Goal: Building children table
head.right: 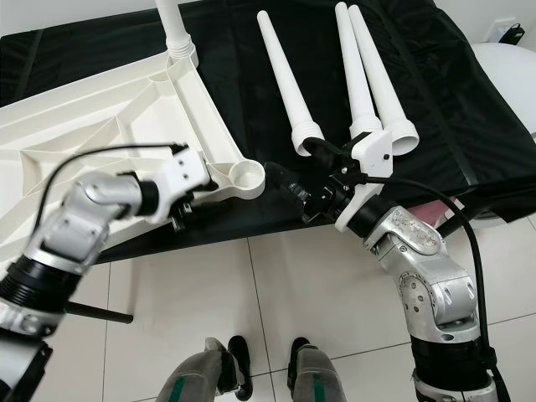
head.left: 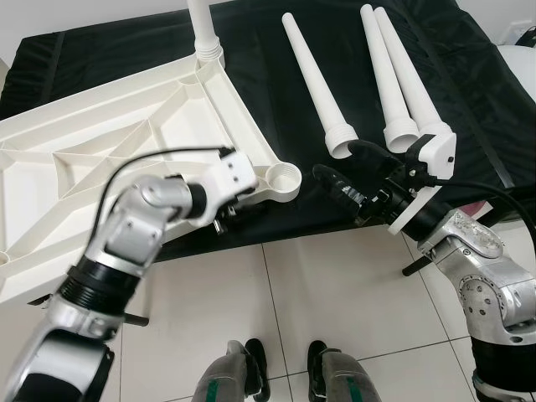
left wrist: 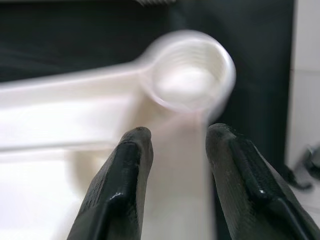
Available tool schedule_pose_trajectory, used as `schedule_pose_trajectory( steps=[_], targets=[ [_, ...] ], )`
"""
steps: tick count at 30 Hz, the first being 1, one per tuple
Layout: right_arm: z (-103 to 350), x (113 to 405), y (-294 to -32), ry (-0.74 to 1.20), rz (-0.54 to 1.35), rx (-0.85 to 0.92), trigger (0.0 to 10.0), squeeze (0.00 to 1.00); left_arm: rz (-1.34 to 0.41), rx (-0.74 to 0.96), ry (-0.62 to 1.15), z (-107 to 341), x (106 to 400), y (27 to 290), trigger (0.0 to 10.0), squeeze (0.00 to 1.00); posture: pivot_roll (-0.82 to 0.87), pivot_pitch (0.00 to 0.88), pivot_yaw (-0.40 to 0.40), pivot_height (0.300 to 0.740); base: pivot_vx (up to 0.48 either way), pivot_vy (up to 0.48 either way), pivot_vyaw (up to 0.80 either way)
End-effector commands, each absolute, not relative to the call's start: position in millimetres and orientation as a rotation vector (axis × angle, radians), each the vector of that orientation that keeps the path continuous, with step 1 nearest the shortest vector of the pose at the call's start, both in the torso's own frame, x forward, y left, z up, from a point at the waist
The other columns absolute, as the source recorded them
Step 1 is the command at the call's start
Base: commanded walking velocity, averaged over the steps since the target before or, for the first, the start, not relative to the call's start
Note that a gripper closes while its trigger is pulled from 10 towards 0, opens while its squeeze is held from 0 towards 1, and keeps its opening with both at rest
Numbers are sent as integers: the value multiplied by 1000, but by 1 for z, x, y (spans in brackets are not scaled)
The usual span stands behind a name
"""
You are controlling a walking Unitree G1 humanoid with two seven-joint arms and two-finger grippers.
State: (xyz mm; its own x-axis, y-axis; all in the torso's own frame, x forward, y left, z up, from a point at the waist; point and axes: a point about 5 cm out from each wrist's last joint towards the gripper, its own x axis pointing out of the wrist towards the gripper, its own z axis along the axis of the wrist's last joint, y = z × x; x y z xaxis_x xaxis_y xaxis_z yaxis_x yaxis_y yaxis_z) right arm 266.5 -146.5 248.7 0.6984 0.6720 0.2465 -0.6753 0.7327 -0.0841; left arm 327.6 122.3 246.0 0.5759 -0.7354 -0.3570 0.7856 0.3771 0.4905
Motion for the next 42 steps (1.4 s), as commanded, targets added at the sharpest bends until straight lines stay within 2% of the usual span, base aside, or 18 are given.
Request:
schedule_pose_trajectory(
  steps=[1, 3, 7, 12, 17, 18, 19, 21, 25, 33, 42],
  targets=[
    [251, 267, -146, -291, 750, 26, 10000, 0, -977, 648, 82, 256, 329, 131, 10000, 0, -91, 234, 94, 740, 0, 0, 0],
    [251, 267, -146, -291, 750, 26, 10000, 0, -977, 648, 82, 256, 329, 131, 10000, 0, -91, 234, 94, 740, 0, 0, 0],
    [254, 272, -146, -309, 737, 40, 10000, 0, -997, 564, 13, 291, 328, 148, 10000, 0, -86, 236, 92, 740, 0, 0, 0],
    [257, 281, -146, -327, 705, 57, 10000, 0, -878, 507, -23, 305, 337, 162, 10000, 0, -74, 238, 86, 740, 0, 0, 0],
    [261, 289, -144, -343, 669, 67, 10000, 0, -785, 460, -46, 301, 342, 159, 10000, 0, -73, 240, 81, 740, 0, 0, 0],
    [264, 297, -141, -353, 632, 69, 10000, 0, -724, 383, -89, 298, 343, 151, 10000, 0, -71, 236, 74, 740, 0, 0, 0],
    [264, 297, -141, -353, 632, 69, 10000, 0, -724, 383, -89, 298, 343, 151, 10000, 0, -71, 236, 74, 740, 0, 0, 0],
    [270, 310, -137, -371, 574, 79, 10000, 0, -631, 236, -157, 294, 341, 136, 10000, 0, -61, 235, 61, 740, 0, 0, 0],
    [276, 321, -133, -386, 544, 93, 10000, 0, -505, 180, -190, 291, 342, 136, 10000, 0, -45, 234, 40, 740, 0, 0, 0],
    [287, 335, -129, -424, 491, 108, 10000, 0, -311, 59, -178, 286, 348, 164, 10000, 0, -35, 214, 5, 740, 0, 0, 0],
    [287, 336, -126, -454, 449, 128, 10000, 0, -132, 12, -162, 275, 350, 187, 10000, 0, -46, 166, -19, 740, 0, 0, 0]
  ],
)
